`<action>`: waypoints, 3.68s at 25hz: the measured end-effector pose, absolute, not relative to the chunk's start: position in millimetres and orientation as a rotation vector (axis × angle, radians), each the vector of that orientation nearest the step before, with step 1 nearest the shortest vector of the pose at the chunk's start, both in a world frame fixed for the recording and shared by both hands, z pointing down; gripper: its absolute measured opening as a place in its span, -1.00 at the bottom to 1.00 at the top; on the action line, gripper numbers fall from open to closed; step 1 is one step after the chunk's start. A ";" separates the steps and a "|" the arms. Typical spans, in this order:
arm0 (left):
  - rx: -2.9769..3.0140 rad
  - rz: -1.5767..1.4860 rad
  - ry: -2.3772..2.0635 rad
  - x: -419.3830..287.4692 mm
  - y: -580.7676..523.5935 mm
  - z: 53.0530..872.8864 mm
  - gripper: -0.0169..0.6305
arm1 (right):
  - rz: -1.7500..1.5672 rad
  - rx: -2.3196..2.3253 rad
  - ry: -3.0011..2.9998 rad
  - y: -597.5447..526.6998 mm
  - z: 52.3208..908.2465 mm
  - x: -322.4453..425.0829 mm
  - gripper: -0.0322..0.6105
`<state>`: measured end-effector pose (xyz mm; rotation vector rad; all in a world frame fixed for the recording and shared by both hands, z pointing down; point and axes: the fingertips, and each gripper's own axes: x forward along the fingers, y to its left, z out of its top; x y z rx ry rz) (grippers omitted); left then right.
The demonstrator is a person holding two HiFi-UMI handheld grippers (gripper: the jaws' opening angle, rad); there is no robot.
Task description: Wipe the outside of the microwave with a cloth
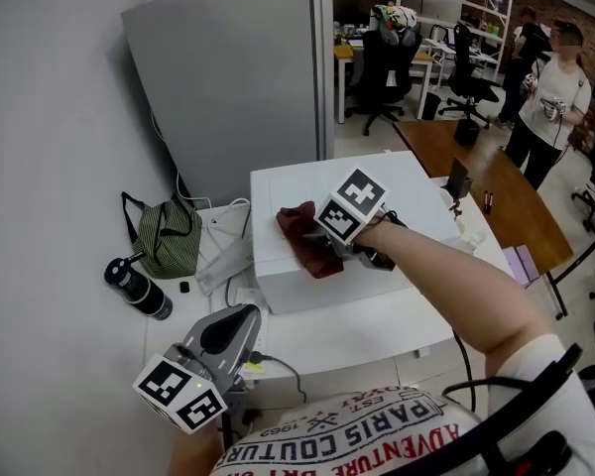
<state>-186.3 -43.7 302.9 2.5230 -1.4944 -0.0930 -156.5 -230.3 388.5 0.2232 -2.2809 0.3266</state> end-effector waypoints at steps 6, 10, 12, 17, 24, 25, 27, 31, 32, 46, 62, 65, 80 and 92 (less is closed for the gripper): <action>2.589 -0.060 -1.354 -138.7 -80.7 302.9 -0.93 | 0.435 0.363 -2.273 -262.9 389.0 -69.9 -0.72; 2.637 -0.032 -1.258 -100.1 -101.7 304.3 -0.93 | 0.508 0.444 -2.261 -286.3 389.3 -7.4 -0.72; 2.652 -0.027 -1.218 -82.9 -112.4 304.7 -0.93 | 0.540 0.488 -2.259 -296.1 388.7 23.8 -0.72; 2.696 0.002 -1.095 -34.8 -139.1 306.9 -0.93 | 0.619 0.595 -2.254 -313.6 389.2 99.4 -0.71; 2.736 0.035 -1.002 26.6 -168.5 306.9 -0.93 | 0.697 0.630 -2.279 -328.5 388.8 160.7 -0.71; 2.739 0.038 -0.997 32.9 -172.7 306.9 -0.93 | 0.708 0.622 -2.292 -329.2 388.3 162.9 -0.71; 2.742 0.044 -0.993 43.6 -178.1 306.7 -0.93 | 0.718 0.600 -2.312 -329.9 386.7 164.0 -0.71; 2.740 0.045 -1.009 54.4 -178.0 305.2 -0.93 | 0.744 0.506 -2.370 -319.8 374.0 153.7 -0.72; 2.740 0.042 -1.019 53.6 -178.4 304.2 -0.93 | 0.753 0.473 -2.401 -317.2 365.6 145.8 -0.72; 2.586 0.041 -1.375 -91.4 -127.8 299.6 -0.93 | 0.592 0.086 -2.538 -277.8 306.3 -79.7 -0.72; 2.276 -0.040 -1.734 -234.3 -55.6 323.1 -0.93 | 0.472 -0.079 -2.416 -259.1 356.4 -268.6 -0.72; 2.254 -0.052 -1.759 -240.7 -51.9 323.3 -0.93 | 0.434 -0.014 -2.358 -272.8 374.3 -269.3 -0.72; 2.328 -0.046 -1.681 -220.8 -78.4 317.4 -0.93 | 0.428 0.067 -2.303 -312.2 385.1 -231.4 -0.72; 2.508 -0.021 -1.421 -138.7 -139.8 314.6 -0.93 | 0.542 0.420 -2.262 -397.0 386.0 -50.8 -0.72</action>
